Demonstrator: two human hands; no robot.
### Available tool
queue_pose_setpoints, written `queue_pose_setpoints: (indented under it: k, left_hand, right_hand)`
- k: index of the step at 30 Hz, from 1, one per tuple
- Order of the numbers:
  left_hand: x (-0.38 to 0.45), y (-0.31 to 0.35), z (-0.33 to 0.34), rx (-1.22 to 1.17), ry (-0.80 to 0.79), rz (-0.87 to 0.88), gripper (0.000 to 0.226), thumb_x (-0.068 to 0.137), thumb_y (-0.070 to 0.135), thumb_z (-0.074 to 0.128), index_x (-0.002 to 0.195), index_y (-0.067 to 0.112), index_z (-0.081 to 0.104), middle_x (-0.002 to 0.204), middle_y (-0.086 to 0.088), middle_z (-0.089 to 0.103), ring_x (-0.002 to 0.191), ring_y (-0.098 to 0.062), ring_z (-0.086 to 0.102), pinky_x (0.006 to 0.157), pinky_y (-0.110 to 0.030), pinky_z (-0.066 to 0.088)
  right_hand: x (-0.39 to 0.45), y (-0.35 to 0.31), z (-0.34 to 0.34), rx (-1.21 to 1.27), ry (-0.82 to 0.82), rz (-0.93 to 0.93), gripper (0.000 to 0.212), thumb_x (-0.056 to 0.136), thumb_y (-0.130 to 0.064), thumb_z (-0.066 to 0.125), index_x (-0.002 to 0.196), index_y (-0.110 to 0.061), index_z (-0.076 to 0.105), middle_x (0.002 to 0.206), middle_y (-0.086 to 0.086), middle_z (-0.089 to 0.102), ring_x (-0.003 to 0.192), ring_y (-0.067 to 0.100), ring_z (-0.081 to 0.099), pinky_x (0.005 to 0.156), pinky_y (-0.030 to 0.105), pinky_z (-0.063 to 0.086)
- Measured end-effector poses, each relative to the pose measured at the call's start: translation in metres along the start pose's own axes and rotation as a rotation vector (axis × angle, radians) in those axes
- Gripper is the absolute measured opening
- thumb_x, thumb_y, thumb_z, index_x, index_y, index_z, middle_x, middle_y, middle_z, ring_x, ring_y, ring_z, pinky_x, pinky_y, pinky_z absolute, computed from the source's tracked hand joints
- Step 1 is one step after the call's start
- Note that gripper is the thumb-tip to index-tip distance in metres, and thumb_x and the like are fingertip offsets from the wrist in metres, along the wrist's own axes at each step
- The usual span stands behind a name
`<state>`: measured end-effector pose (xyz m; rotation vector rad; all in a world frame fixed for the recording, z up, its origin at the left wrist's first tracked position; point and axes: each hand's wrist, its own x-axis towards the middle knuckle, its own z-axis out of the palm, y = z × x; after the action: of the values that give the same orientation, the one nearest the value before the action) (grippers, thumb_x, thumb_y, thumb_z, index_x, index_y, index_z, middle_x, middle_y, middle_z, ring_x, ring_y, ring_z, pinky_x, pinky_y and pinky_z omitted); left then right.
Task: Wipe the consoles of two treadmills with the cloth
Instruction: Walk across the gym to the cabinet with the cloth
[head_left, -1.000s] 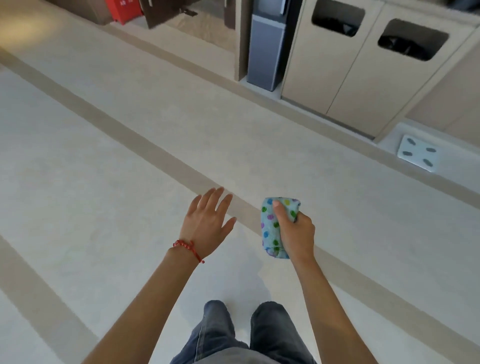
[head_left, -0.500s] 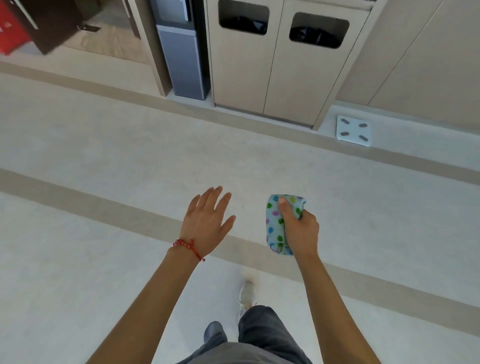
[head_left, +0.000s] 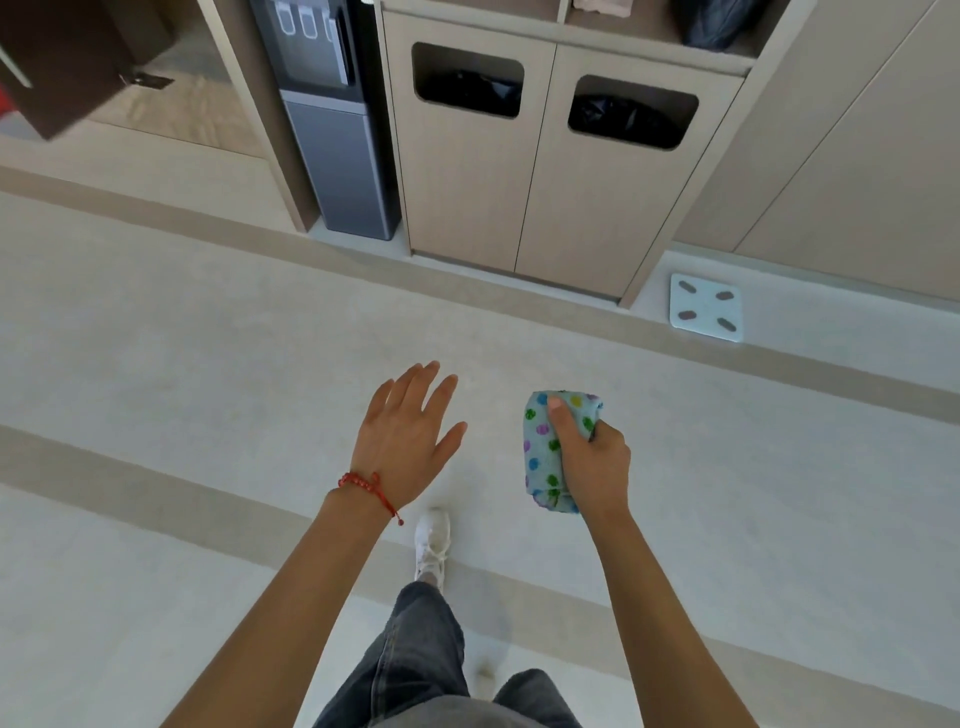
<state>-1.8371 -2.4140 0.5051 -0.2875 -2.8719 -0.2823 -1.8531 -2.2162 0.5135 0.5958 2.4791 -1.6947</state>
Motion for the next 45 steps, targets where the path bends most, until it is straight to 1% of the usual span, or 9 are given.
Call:
queue_pose_setpoints:
  k: [13,18,24,29,34,38,40,43,45]
  left_hand:
    - [0.260,-0.129,0.027,0.015,-0.001,0.078,0.061,0.092,0.046,0.030,0.117,0.002,0.064,0.119,-0.021,0.062,0.106,-0.038,0.061,0.083,-0.054,0.049]
    - [0.337,-0.152,0.047,0.008,-0.011,0.061,0.058,0.089,0.043,0.035,0.118,0.002,0.063,0.119,-0.021,0.061,0.106,-0.037,0.061,0.084,-0.054,0.049]
    - [0.438,-0.178,0.079,0.003,-0.008,0.091,0.071,0.098,0.049,0.013,0.117,0.002,0.063,0.120,-0.021,0.061,0.107,-0.037,0.061,0.084,-0.053,0.049]
    - [0.537,-0.196,0.088,0.024,0.030,0.074,0.055,0.089,0.041,0.035,0.118,0.003,0.062,0.121,-0.021,0.060,0.108,-0.037,0.060,0.084,-0.053,0.049]
    - [0.612,-0.214,0.094,0.033,0.035,0.043,0.055,0.088,0.040,0.036,0.118,0.002,0.062,0.122,-0.021,0.059,0.109,-0.037,0.059,0.086,-0.053,0.048]
    - [0.660,-0.233,0.106,0.027,0.031,0.032,0.054,0.089,0.040,0.036,0.118,0.002,0.062,0.122,-0.021,0.060,0.109,-0.037,0.059,0.087,-0.053,0.048]
    - [0.687,-0.245,0.114,0.017,0.022,0.035,0.054,0.088,0.039,0.037,0.117,0.002,0.063,0.121,-0.021,0.060,0.109,-0.037,0.059,0.086,-0.053,0.048]
    - [0.729,-0.266,0.126,0.010,0.021,0.045,0.054,0.088,0.039,0.037,0.117,0.001,0.063,0.120,-0.022,0.060,0.108,-0.037,0.059,0.086,-0.053,0.050]
    - [0.760,-0.281,0.134,0.012,0.021,0.055,0.054,0.088,0.039,0.037,0.117,0.002,0.063,0.120,-0.021,0.060,0.108,-0.036,0.059,0.086,-0.050,0.049]
  right_hand:
    - [0.215,-0.132,0.098,0.048,0.072,0.000,0.035,0.085,-0.044,0.058,0.067,-0.014,0.055,0.065,-0.001,0.059,0.060,0.010,0.058,0.056,0.023,0.050]
    - [0.287,-0.162,0.116,0.052,0.094,-0.001,0.036,0.084,-0.045,0.058,0.075,-0.010,0.060,0.070,0.001,0.063,0.066,0.016,0.063,0.061,0.029,0.054]
    - [0.392,-0.199,0.133,0.050,0.095,-0.027,0.035,0.084,-0.045,0.059,0.068,-0.014,0.058,0.067,0.000,0.062,0.063,0.015,0.063,0.058,0.027,0.053]
    - [0.485,-0.242,0.143,0.049,0.074,-0.076,0.036,0.084,-0.045,0.058,0.071,-0.011,0.060,0.071,0.005,0.066,0.069,0.021,0.066,0.061,0.030,0.055]
    - [0.560,-0.288,0.156,0.068,0.039,-0.132,0.036,0.086,-0.042,0.057,0.063,-0.015,0.054,0.063,-0.001,0.062,0.059,0.011,0.061,0.047,0.014,0.049]
    - [0.610,-0.310,0.173,0.070,0.026,-0.137,0.036,0.086,-0.042,0.057,0.062,-0.016,0.054,0.061,-0.003,0.061,0.057,0.008,0.061,0.044,0.011,0.048]
    - [0.635,-0.319,0.183,0.071,0.028,-0.132,0.034,0.086,-0.043,0.057,0.063,-0.017,0.057,0.063,-0.002,0.064,0.060,0.009,0.063,0.048,0.015,0.051]
    - [0.675,-0.332,0.201,0.058,0.043,-0.116,0.034,0.085,-0.046,0.057,0.065,-0.017,0.059,0.067,0.000,0.066,0.065,0.016,0.067,0.060,0.029,0.057]
    - [0.701,-0.346,0.213,0.075,0.042,-0.102,0.033,0.085,-0.046,0.058,0.066,-0.019,0.059,0.068,-0.001,0.067,0.066,0.016,0.067,0.061,0.030,0.058]
